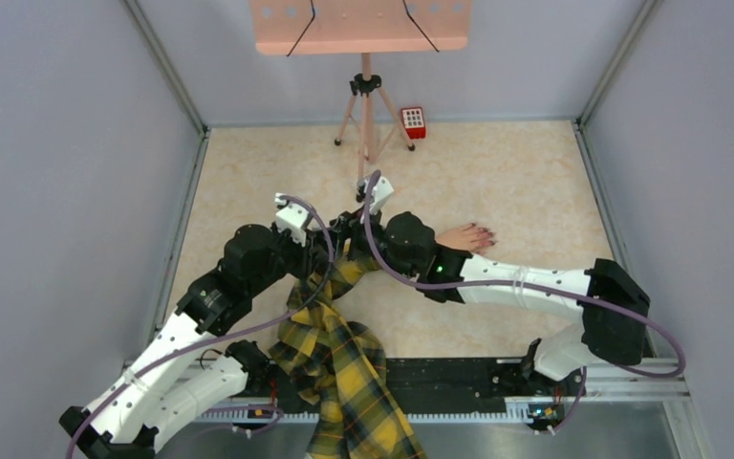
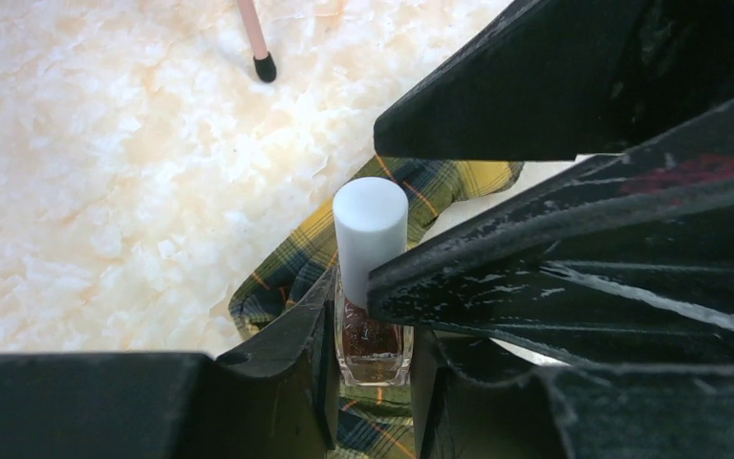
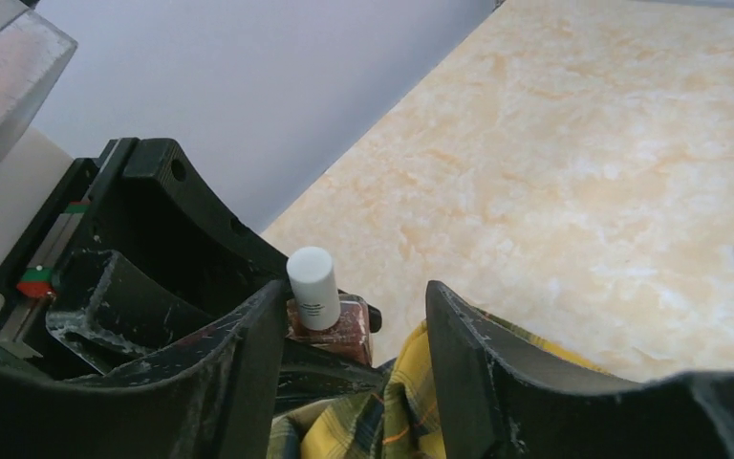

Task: Paint the nails
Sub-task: Screw the nail polish bottle.

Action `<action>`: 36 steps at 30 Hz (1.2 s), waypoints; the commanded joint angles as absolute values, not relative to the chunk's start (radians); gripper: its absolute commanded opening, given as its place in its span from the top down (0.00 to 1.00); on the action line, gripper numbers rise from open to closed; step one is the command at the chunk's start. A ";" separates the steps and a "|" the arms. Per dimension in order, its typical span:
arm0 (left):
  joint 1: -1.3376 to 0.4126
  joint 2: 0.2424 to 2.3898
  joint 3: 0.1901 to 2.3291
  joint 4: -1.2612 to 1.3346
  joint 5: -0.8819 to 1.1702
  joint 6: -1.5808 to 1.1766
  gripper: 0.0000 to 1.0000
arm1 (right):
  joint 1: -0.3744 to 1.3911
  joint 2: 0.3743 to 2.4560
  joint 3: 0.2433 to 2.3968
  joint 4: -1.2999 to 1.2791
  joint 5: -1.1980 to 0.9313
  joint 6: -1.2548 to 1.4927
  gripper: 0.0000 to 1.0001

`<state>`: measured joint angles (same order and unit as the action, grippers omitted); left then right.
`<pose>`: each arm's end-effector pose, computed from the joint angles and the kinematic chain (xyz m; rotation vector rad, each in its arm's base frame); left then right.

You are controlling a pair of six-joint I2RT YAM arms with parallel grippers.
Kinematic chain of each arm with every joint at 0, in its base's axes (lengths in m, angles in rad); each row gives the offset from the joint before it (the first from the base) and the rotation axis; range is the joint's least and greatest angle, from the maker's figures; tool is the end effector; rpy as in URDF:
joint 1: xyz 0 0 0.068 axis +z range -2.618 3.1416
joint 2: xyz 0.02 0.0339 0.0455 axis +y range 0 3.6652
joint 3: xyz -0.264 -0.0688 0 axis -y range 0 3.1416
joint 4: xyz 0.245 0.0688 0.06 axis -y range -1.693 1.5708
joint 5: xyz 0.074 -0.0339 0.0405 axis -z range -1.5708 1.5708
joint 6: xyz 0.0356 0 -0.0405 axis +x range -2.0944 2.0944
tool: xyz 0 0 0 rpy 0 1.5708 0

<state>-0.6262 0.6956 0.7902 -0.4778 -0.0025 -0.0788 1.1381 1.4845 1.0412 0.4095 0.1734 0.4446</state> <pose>0.1274 -0.0921 0.3246 0.5342 1.9091 -0.4597 0.1537 0.3182 0.3219 -0.4458 1.6562 1.0709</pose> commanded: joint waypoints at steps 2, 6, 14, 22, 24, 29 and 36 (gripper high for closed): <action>-0.620 0.697 0.818 -0.293 0.033 -0.084 1.00 | 1.176 1.392 0.982 0.393 0.134 0.379 0.34; -0.620 0.694 0.818 -0.293 0.031 -0.088 1.00 | 1.175 1.338 0.946 0.359 0.217 0.356 0.16; -0.619 0.692 0.815 -0.288 0.038 -0.095 1.00 | 1.110 1.165 0.833 0.323 0.226 0.357 0.08; -0.609 0.720 0.826 -0.275 0.305 -0.088 1.00 | 0.970 0.992 0.648 0.483 -0.049 0.388 0.06; -0.608 0.725 0.824 -0.252 0.457 -0.087 1.00 | 0.947 0.948 0.605 0.540 -0.122 0.389 0.05; -0.608 0.739 0.820 -0.199 0.804 -0.103 1.00 | 0.932 0.845 0.557 0.621 -0.246 0.362 0.04; -0.612 0.796 0.834 -0.184 1.093 -0.139 1.00 | 0.932 0.874 0.577 0.706 -0.441 0.374 0.09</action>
